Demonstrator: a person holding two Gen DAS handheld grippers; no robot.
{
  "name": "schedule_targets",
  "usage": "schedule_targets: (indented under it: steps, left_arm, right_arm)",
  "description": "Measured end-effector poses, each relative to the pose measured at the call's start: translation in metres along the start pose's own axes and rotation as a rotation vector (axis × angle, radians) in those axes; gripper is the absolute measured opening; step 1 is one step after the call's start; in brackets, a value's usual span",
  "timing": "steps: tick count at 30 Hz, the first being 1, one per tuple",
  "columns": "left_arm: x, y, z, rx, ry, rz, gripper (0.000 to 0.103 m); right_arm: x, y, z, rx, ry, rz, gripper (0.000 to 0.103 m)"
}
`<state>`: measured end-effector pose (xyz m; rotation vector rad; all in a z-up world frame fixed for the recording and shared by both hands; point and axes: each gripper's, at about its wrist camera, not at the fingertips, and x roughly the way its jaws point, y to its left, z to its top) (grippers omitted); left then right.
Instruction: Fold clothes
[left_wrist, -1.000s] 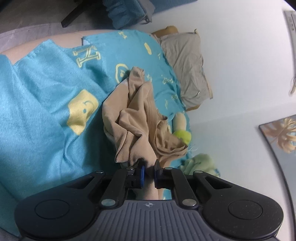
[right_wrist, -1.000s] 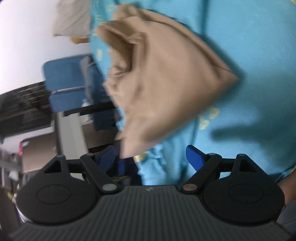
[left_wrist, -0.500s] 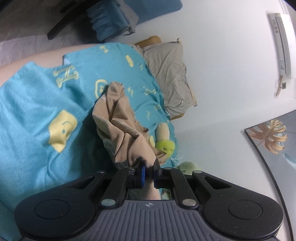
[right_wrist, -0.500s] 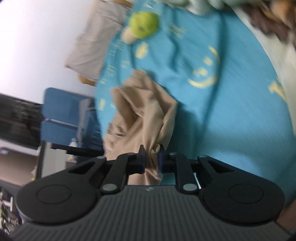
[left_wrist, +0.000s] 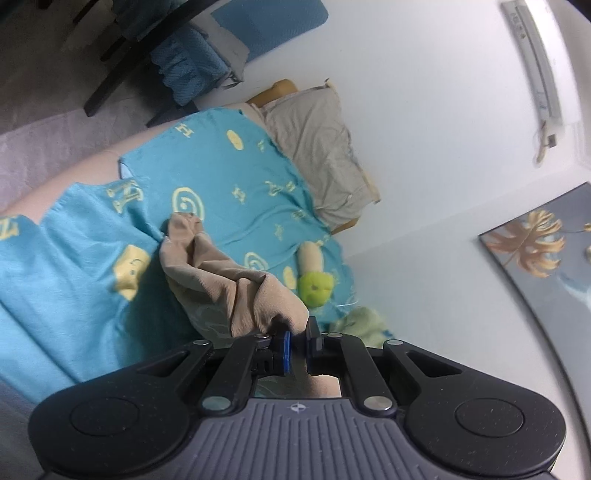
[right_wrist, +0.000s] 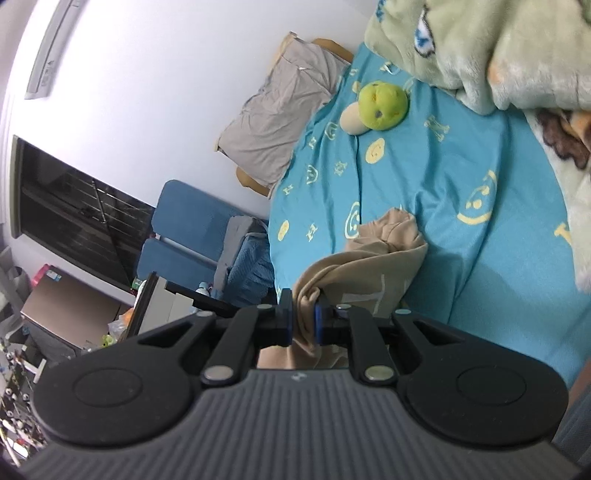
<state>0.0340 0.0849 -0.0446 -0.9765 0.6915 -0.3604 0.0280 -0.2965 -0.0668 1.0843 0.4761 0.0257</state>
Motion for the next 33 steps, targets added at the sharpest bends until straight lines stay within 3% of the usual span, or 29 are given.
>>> schedule_targets:
  steps: [5,10,16,21,22,23,25,26,28,29,30,33]
  left_arm:
    - [0.031,-0.005,0.026,-0.04,0.0,0.061,0.008]
    - [0.096,-0.004,0.066,-0.009,-0.01,0.143,0.009]
    - [0.183,0.029,0.103,0.06,0.039,0.238,0.01]
    - [0.224,0.062,0.106,0.131,0.06,0.284,0.01]
    - [0.229,0.067,0.106,0.134,0.067,0.283,0.014]
    - [0.231,0.069,0.106,0.141,0.076,0.277,0.016]
    - [0.231,0.062,0.106,0.188,0.081,0.262,0.035]
    - [0.23,0.057,0.106,0.218,0.081,0.254,0.044]
    - [0.223,0.044,0.101,0.304,0.056,0.23,0.082]
    - [0.219,0.038,0.097,0.351,0.039,0.223,0.09]
    - [0.218,0.033,0.093,0.394,0.032,0.228,0.095]
    - [0.213,0.02,0.08,0.521,0.01,0.241,0.095]
  right_arm:
    - [0.034,0.01,0.017,0.021,0.047,-0.048,0.014]
    - [0.105,0.016,0.041,-0.015,0.116,-0.117,0.015]
    - [0.167,0.008,0.046,-0.115,0.179,-0.153,0.015]
    - [0.205,0.0,0.044,-0.205,0.214,-0.162,0.021]
    - [0.213,-0.001,0.044,-0.223,0.221,-0.164,0.031]
    - [0.22,-0.003,0.043,-0.241,0.228,-0.166,0.054]
    - [0.236,-0.006,0.043,-0.277,0.242,-0.169,0.086]
    - [0.243,-0.007,0.042,-0.295,0.249,-0.171,0.089]
    - [0.246,-0.005,0.039,-0.355,0.247,-0.17,0.089]
    - [0.244,-0.002,0.037,-0.392,0.241,-0.168,0.089]
    - [0.241,0.001,0.034,-0.429,0.235,-0.166,0.089]
    - [0.234,0.011,0.027,-0.54,0.217,-0.16,0.089]
